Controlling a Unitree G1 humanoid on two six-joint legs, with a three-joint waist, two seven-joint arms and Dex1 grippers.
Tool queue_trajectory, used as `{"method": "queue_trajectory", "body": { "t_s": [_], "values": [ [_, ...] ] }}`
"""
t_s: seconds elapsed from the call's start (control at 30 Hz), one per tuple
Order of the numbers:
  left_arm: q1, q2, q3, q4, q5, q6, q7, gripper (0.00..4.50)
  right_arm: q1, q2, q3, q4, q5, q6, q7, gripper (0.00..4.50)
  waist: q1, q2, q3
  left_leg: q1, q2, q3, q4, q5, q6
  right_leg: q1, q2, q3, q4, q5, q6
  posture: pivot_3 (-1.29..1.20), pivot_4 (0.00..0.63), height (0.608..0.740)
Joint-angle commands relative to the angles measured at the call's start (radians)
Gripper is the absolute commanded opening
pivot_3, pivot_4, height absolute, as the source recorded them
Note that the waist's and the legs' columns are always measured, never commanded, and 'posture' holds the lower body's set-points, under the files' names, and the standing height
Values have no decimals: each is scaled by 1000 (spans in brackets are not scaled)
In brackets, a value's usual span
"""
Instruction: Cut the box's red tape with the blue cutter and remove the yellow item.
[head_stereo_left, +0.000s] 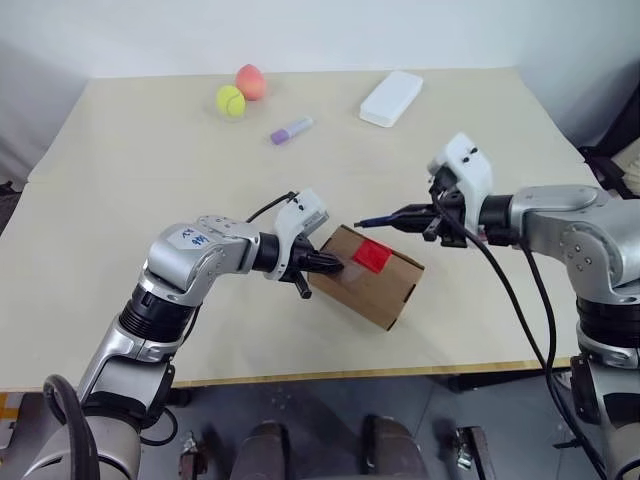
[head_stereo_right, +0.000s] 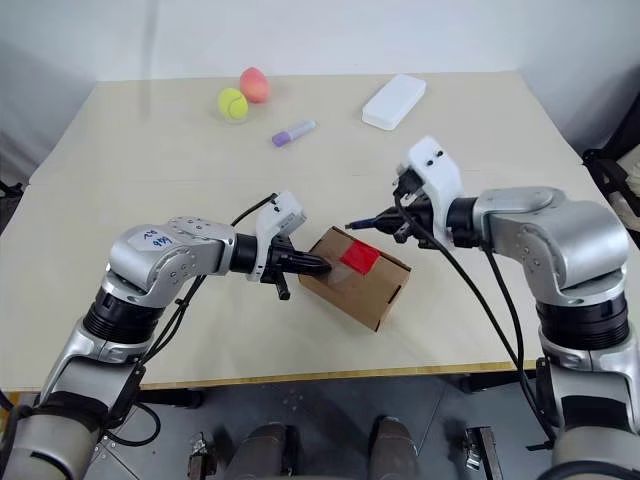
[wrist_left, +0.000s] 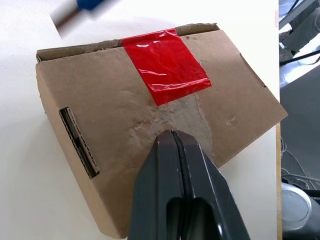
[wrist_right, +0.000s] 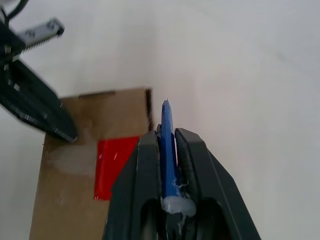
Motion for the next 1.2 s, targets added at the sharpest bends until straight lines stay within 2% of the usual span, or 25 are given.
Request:
{"method": "queue_trajectory", "body": {
  "t_s": [0.03, 0.57, 0.83, 1.2],
  "values": [
    [-13, -4, -13, 10, 21, -4, -6, 0, -1, 3, -31, -30, 22, -7, -9, 161, 0, 0, 0, 0, 0, 0, 0, 0, 0, 0, 0, 0, 0, 0, 0, 0, 150, 740],
    [-14, -19, -5, 11, 43, -3, -11, 0, 80, -12, 7, -29, 37, -46, 16, 161, 1, 0, 0, 0, 0, 0, 0, 0, 0, 0, 0, 0, 0, 0, 0, 0, 150, 740],
    [-14, -21, -3, 12, 50, -6, -13, 0, 8, 32, -62, -23, 80, -39, -9, 161, 1, 0, 0, 0, 0, 0, 1, 0, 0, 0, 0, 0, 0, 0, 0, 0, 150, 740],
    [-14, -24, 1, 11, 55, -6, -13, 0, 72, -34, 31, -12, 35, -76, 2, 161, 1, 0, 0, 0, 0, 0, 1, 0, 0, 0, 0, 0, 0, 0, 0, 0, 150, 740]
  ]
}}
